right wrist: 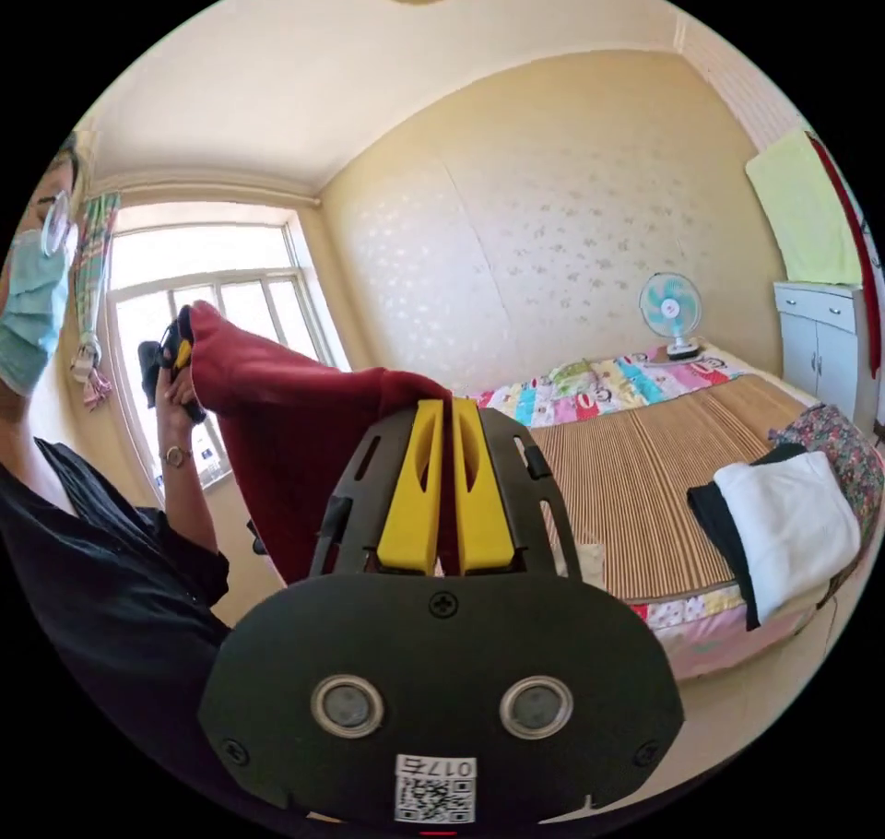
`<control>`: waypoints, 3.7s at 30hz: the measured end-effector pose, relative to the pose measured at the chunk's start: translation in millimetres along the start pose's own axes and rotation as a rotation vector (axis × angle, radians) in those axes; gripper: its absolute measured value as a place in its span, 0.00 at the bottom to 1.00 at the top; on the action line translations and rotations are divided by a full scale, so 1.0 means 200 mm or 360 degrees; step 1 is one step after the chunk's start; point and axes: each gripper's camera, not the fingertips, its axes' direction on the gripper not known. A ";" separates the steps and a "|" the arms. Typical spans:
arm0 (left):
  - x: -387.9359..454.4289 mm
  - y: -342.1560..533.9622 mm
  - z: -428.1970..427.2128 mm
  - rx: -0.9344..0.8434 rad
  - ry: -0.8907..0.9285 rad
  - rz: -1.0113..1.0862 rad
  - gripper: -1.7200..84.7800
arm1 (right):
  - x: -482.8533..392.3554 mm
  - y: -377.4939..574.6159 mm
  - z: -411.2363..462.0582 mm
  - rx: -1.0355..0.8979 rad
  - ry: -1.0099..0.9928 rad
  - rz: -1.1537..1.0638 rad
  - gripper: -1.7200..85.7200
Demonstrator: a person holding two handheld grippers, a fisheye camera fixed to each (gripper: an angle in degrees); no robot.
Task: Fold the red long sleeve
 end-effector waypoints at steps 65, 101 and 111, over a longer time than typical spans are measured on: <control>-1.76 2.21 1.54 -0.1773 -0.0990 -0.0541 0.04 | 0.31 0.76 2.91 -0.2210 0.0905 -0.0046 0.03; -1.42 1.92 -0.15 -0.0522 -0.1602 -0.1524 0.01 | 0.47 0.76 2.50 -0.2216 0.0153 0.0328 0.03; -1.21 1.13 -0.01 -0.0150 -0.1687 -0.0880 0.01 | 0.87 1.10 2.44 -0.1888 0.0158 0.0328 0.02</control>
